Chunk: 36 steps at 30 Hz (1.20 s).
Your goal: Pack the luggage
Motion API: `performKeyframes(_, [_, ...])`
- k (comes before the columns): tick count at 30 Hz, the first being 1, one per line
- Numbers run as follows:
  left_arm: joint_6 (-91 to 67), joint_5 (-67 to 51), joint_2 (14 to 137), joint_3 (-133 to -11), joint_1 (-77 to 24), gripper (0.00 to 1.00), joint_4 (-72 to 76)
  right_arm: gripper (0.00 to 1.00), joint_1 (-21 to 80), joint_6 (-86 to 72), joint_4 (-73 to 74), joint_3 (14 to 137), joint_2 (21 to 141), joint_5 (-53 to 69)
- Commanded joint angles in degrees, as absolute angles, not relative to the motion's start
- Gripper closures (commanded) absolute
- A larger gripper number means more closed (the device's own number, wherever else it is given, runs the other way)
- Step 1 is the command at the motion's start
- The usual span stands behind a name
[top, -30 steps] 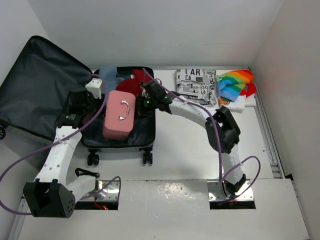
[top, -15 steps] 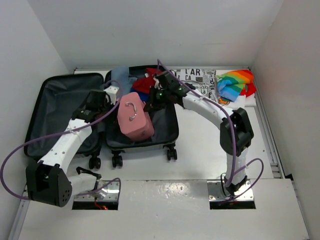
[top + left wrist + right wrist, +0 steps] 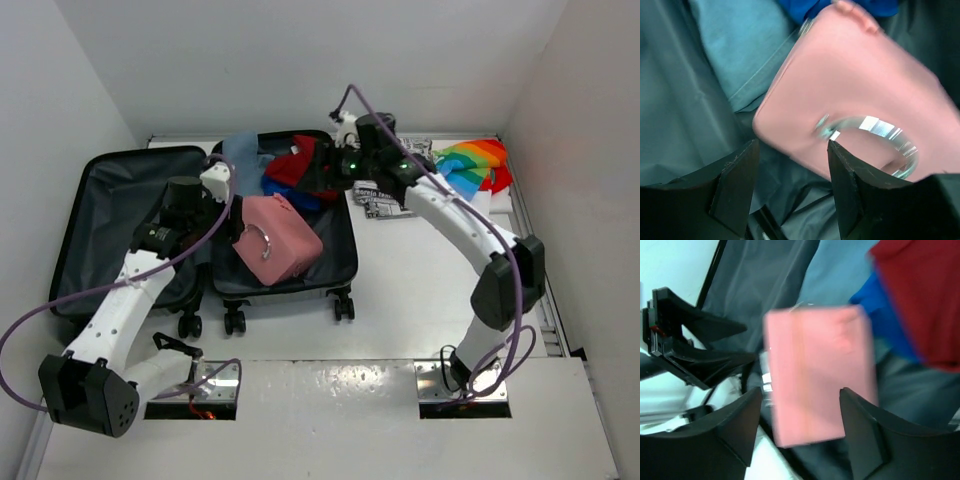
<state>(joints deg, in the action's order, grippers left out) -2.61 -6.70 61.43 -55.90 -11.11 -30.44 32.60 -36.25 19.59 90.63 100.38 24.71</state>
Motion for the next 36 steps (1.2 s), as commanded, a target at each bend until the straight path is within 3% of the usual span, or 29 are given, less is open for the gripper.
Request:
performKeyframes(1, [-5.44,-9.93,61.26,-56.34,-10.37,0.38,-27.96,0.35,29.71,-25.94,20.21,92.02,97.12,26.54])
performKeyframes(3, [-6.23,-9.93,62.04,-55.55,-10.37,0.38,-27.08,0.35,30.67,-20.52,21.44,93.86,96.86,28.56])
performKeyframes(10, [-9.31,-11.77,65.13,-56.07,-7.48,0.38,-27.07,0.57,41.30,-2.59,29.70,100.28,98.87,25.93])
performKeyframes(19, [-13.26,-19.42,71.44,-58.44,-7.47,0.39,-22.50,0.44,52.46,5.54,29.10,91.86,97.56,20.05])
performKeyframes(26, [-16.69,-26.18,78.04,-61.61,-7.47,0.39,-19.61,0.44,51.78,1.87,21.64,89.65,102.03,11.00])
performKeyframes(36, [-18.81,-28.56,81.20,-62.14,-7.47,0.39,-17.50,0.49,47.37,-11.68,19.60,96.41,110.03,9.50])
